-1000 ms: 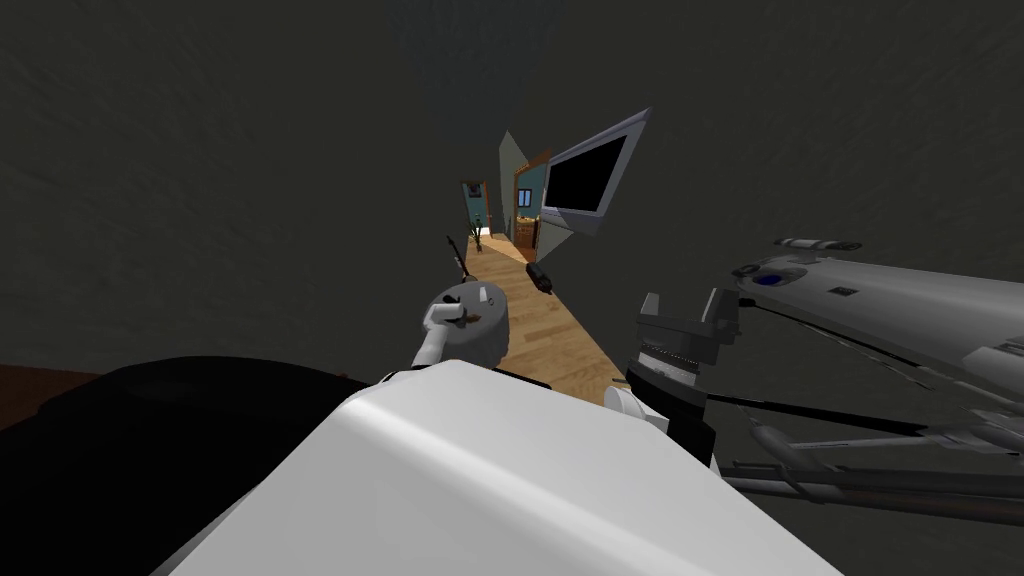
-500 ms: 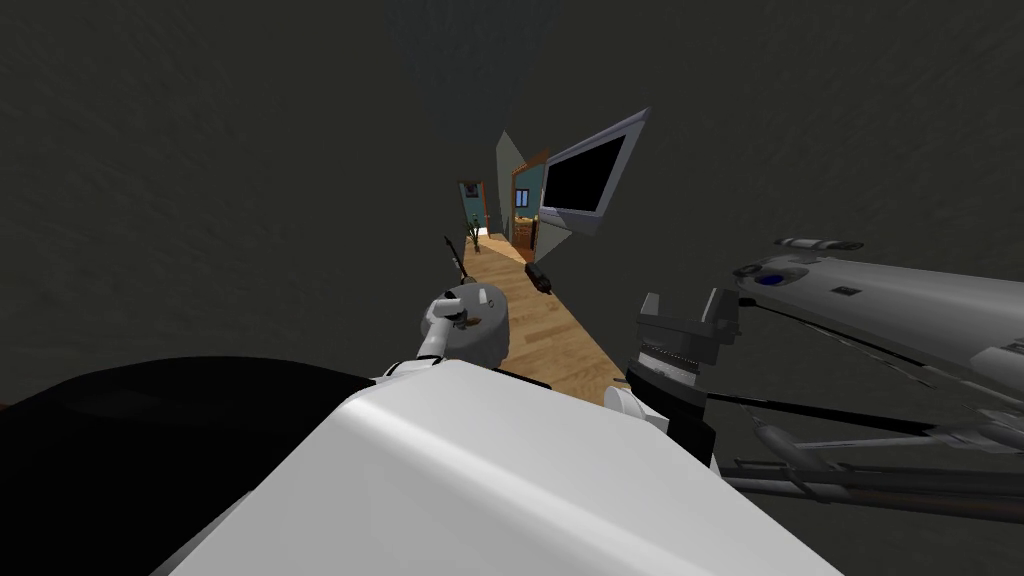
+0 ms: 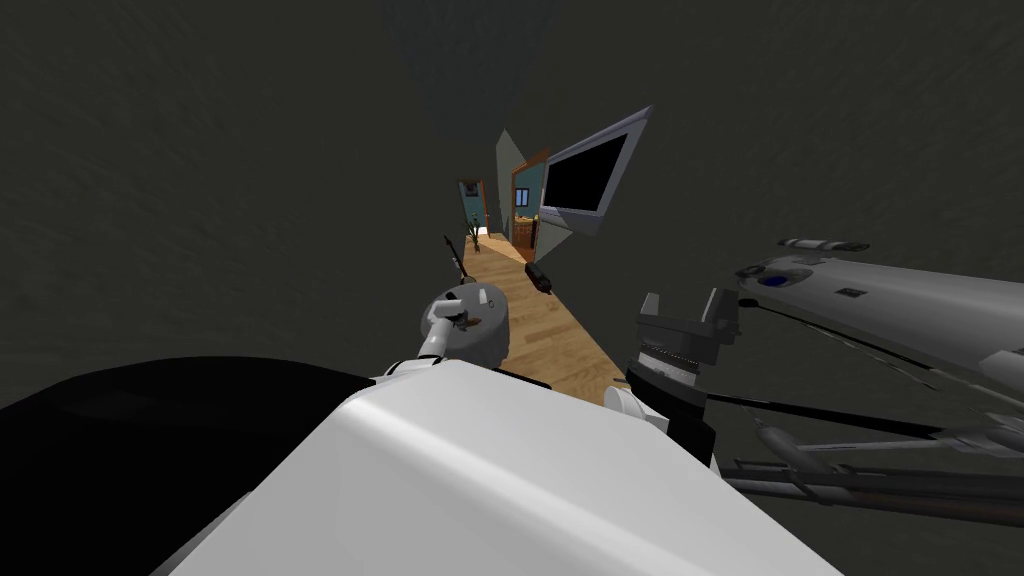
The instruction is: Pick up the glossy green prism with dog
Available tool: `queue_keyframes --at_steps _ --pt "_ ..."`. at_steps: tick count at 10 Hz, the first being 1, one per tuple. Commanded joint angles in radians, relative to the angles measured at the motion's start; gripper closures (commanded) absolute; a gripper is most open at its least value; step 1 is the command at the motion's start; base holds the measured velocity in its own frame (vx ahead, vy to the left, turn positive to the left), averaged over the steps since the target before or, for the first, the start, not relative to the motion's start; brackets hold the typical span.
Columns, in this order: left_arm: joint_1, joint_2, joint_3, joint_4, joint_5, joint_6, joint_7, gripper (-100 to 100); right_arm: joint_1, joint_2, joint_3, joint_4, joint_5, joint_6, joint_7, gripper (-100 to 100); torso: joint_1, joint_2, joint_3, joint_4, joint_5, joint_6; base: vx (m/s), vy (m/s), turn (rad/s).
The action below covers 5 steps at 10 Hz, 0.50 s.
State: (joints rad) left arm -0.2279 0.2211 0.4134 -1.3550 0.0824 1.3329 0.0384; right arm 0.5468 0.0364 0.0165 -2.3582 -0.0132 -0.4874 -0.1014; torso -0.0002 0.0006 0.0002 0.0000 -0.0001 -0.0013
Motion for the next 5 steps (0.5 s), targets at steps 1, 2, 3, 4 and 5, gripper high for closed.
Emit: queue_keyframes --at_steps 1,2,3,4,5 --pt "0.002 -0.002 -0.005 0.024 -0.001 -0.029 0.001 -100 0.000 0.000 0.000 0.000 0.000 0.000 0.000 0 0.000 0.000 0.000 0.000 0.000 0.000 0.000 0.000 0.000" --pt "0.004 -0.004 -0.008 0.039 -0.001 -0.046 0.002 -100 0.000 0.000 0.000 0.000 0.000 0.000 0.000 0 0.000 0.000 0.000 0.000 0.000 0.000 0.000 0.000 0.000" --pt "0.007 -0.003 -0.005 0.023 0.000 -0.031 0.001 -100 0.000 0.000 0.000 0.000 0.000 0.000 0.000 0 0.000 0.000 0.000 0.000 0.000 0.000 0.000 0.000 0.000" --pt "0.008 -0.004 -0.006 0.024 0.000 -0.035 0.000 100 0.000 0.000 0.000 0.000 0.000 0.000 0.000 0 0.000 0.000 0.000 0.000 0.000 0.000 0.000 0.000 0.000" --pt "0.007 -0.004 -0.006 0.024 0.000 -0.034 0.001 100 0.000 0.000 0.000 0.000 0.000 0.000 0.000 0 0.000 0.000 0.000 0.000 0.000 0.000 0.000 0.000 0.000"
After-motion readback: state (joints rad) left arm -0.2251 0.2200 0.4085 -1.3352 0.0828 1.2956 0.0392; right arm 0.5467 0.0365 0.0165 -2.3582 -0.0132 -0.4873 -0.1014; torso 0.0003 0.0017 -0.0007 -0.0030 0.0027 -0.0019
